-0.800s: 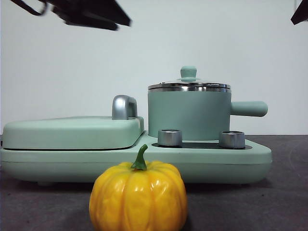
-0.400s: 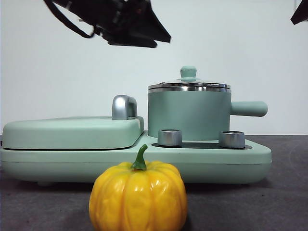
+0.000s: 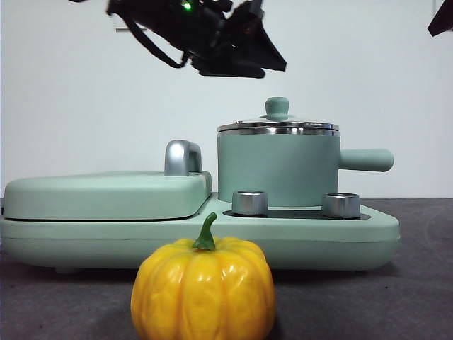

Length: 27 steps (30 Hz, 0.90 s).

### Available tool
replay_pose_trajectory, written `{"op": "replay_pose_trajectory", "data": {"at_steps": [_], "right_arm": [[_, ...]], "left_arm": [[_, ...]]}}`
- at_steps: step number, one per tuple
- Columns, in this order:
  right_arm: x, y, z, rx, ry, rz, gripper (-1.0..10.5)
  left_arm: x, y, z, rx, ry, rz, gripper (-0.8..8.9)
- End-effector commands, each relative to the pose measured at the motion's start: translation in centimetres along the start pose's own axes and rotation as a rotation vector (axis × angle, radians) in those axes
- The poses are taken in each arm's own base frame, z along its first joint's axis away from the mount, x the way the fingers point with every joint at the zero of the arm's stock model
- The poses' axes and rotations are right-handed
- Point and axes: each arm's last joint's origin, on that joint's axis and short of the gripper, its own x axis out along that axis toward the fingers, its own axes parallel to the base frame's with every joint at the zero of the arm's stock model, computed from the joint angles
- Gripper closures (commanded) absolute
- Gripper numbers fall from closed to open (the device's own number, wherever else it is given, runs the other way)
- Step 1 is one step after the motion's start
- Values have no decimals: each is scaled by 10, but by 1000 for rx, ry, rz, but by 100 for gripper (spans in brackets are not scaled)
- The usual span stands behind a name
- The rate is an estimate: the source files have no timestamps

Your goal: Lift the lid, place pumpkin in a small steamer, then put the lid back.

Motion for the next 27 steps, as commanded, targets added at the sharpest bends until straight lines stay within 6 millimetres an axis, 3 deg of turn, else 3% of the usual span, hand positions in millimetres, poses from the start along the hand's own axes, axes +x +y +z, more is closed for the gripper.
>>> {"op": "replay_pose_trajectory", "data": {"at_steps": [1,10,25,27], "right_arm": [[-1,-1,6,-10,-19,-5,699],[-1,-1,6,-10,-19,-5,699],[-1,-1,6,-7,-19,-5,699],[-1,-1,6,-7,-19,-5,699]], "left_arm": [[16,-1,-2,-2,0,-17,564],[33,1,-19,-20,53,-23,564],[35,1,-24,-27,71,-26,570],[35,1,-24,-28,73,-26,621]]}}
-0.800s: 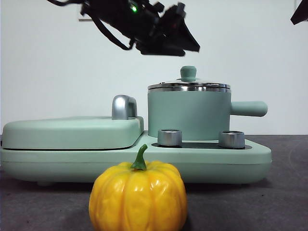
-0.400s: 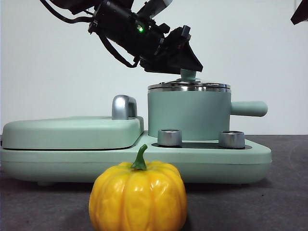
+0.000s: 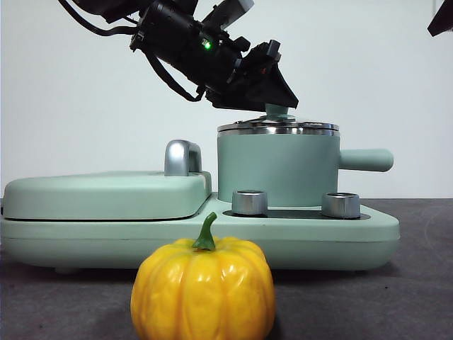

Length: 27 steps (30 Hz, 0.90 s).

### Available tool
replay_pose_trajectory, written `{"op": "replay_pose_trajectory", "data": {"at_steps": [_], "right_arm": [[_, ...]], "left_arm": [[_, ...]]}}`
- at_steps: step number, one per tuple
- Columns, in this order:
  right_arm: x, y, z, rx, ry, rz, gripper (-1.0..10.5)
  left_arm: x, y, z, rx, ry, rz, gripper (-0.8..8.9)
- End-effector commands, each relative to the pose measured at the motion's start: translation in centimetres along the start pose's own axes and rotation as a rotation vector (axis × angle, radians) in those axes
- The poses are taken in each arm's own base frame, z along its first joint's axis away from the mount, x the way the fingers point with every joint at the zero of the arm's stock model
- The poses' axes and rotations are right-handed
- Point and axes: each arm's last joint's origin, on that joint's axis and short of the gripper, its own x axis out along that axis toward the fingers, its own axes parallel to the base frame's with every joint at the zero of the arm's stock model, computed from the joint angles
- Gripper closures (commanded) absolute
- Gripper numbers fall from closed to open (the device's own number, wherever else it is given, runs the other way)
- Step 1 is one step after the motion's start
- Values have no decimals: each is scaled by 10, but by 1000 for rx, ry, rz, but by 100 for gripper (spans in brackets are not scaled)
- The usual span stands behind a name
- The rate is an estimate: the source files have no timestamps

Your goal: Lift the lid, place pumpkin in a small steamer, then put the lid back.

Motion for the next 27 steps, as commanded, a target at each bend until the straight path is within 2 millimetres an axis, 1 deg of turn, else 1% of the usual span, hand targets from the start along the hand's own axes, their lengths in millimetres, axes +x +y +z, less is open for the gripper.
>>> {"op": "replay_pose_trajectory", "data": {"at_steps": [1,3,10,14,22,27], "right_arm": [[-1,-1,6,-7,-19,-5,699],[-1,-1,6,-7,-19,-5,699],[-1,-1,6,-7,-19,-5,699],[-1,-1,6,-7,-19,-5,699],[-1,-1,6,-7,-19,-5,699],[-1,-1,6,-7,-19,-5,699]], "left_arm": [[8,-1,2,2,-3,-5,681],[8,-1,1,0,1,-6,807],[8,-1,-2,-10,31,-12,806],[8,-1,1,-2,8,-8,806],[7,1,13,15,-38,1,807],[6,3,25,25,-67,7,807]]}}
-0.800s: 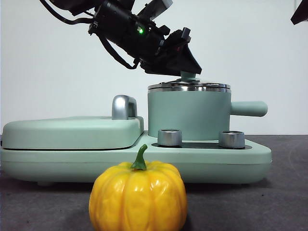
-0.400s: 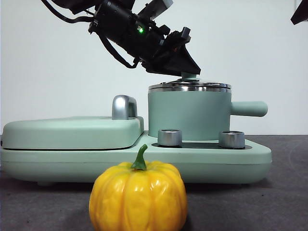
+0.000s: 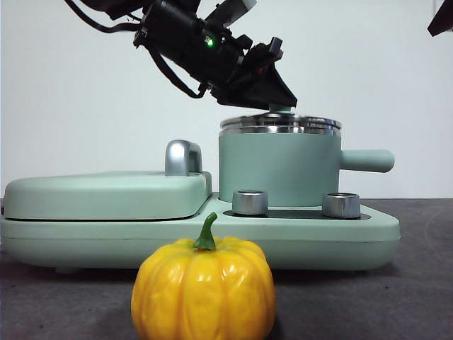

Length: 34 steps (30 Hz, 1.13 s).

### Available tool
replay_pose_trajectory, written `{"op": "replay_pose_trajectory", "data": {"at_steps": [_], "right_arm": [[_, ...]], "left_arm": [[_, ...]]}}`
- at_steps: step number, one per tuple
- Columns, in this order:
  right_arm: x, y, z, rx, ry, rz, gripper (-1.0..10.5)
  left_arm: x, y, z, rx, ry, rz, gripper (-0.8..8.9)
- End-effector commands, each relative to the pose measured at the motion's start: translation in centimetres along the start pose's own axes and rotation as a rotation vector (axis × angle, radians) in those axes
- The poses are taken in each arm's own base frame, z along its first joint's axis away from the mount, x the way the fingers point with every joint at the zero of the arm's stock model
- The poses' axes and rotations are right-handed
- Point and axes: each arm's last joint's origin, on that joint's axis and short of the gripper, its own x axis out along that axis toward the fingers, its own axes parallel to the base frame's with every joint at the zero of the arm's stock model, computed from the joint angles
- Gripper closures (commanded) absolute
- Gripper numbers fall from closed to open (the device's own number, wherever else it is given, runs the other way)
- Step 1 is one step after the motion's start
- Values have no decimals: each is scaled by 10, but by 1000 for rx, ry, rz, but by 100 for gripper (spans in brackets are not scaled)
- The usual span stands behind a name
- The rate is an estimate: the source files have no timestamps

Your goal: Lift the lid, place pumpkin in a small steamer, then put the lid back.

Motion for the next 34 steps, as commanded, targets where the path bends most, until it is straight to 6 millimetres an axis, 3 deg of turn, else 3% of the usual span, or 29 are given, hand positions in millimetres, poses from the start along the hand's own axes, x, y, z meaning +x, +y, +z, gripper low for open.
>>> {"op": "replay_pose_trajectory", "data": {"at_steps": [1,11,25,34], "right_arm": [[-1,-1,6,-7,-19,-5,699],[-1,-1,6,-7,-19,-5,699],[-1,-1,6,-7,-19,-4,699],[1,5,7,-21,-23,31,699]], "left_arm": [[4,1,19,28,-74,6,806],[-13,3,45,21,-129,21,806],[-99,5,83,-68,-58,234,804],[-136,7,75,-131,29,297,804]]}}
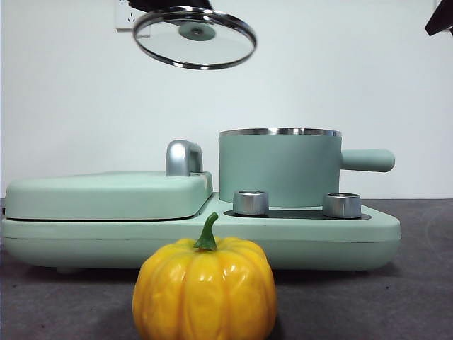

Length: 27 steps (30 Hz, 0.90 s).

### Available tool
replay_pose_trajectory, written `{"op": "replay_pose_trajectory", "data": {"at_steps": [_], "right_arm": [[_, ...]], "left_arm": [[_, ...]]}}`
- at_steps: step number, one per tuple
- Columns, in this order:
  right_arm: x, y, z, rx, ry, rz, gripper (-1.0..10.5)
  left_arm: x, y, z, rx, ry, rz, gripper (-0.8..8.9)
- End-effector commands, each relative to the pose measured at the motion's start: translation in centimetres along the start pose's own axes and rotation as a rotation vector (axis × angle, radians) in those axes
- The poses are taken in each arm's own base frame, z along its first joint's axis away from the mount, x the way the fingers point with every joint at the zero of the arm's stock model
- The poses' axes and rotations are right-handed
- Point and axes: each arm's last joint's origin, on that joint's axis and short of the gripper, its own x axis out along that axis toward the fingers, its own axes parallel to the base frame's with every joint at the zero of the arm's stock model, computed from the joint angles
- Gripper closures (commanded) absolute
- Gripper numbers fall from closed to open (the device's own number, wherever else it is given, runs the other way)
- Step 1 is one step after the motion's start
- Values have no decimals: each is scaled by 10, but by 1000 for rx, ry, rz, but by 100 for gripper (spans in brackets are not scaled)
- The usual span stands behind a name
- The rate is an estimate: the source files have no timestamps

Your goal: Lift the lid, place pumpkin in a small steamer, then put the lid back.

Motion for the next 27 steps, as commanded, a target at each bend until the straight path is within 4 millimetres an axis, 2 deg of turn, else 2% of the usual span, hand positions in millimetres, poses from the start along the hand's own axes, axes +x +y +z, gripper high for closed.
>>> {"op": "replay_pose_trajectory", "data": {"at_steps": [1,13,20,25,27], "right_arm": [[0,2,6,-14,-21,14,699],[10,24,8,-66,-10,165,696],[36,60,5,-142,71,379,664],[57,91,-4,-253,151,519,656],[65,104,-9,-306,184,570,600]], "left_arm": [[-8,2,1,-11,-24,7,804],[-49,9,-44,-102,20,94,804],[-77,6,-61,-131,21,175,804],[-90,8,-60,-137,10,202,804],[-93,9,-59,-135,-6,209,804]]}}
